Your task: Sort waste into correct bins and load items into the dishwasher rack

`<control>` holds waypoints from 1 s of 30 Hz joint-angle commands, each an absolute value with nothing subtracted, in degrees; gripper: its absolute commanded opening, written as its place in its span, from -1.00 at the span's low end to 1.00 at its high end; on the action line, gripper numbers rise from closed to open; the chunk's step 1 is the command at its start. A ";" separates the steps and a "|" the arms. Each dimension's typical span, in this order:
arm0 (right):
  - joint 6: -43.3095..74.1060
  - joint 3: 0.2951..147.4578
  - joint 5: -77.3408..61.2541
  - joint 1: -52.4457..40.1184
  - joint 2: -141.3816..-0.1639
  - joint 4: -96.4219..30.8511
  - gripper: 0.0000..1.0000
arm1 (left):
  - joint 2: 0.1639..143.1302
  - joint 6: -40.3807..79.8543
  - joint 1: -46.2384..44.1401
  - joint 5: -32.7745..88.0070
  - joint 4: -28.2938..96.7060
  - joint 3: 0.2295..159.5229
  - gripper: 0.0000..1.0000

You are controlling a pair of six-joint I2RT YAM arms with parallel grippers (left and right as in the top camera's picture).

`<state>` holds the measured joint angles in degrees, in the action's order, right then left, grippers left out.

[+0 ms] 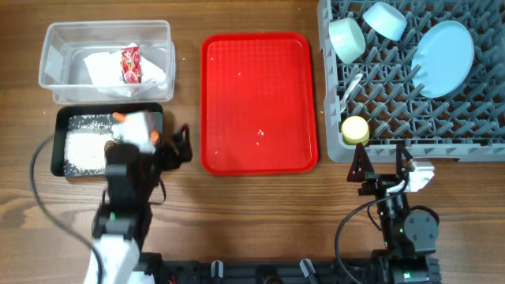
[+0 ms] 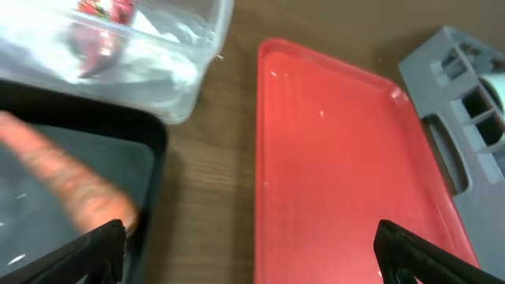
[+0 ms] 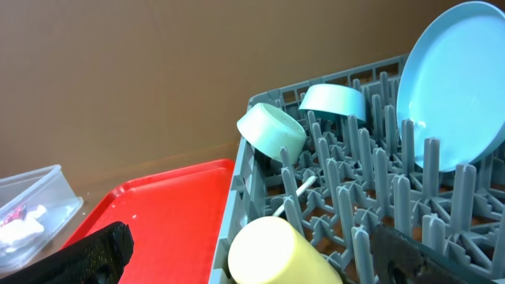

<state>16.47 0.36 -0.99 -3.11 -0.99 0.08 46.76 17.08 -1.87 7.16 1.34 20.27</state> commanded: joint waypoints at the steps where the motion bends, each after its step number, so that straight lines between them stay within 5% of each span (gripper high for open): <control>1: 16.88 0.30 -0.38 -3.09 -0.27 0.38 0.99 | 35.59 16.95 0.58 6.26 -1.39 12.38 1.00; 15: 16.86 0.30 -0.38 -3.09 -0.27 0.40 0.99 | 11.57 15.40 1.26 3.77 -7.27 0.47 1.00; 30: 16.88 0.30 -0.40 -3.09 -0.27 0.38 0.99 | 0.27 15.51 1.30 3.57 4.25 0.32 1.00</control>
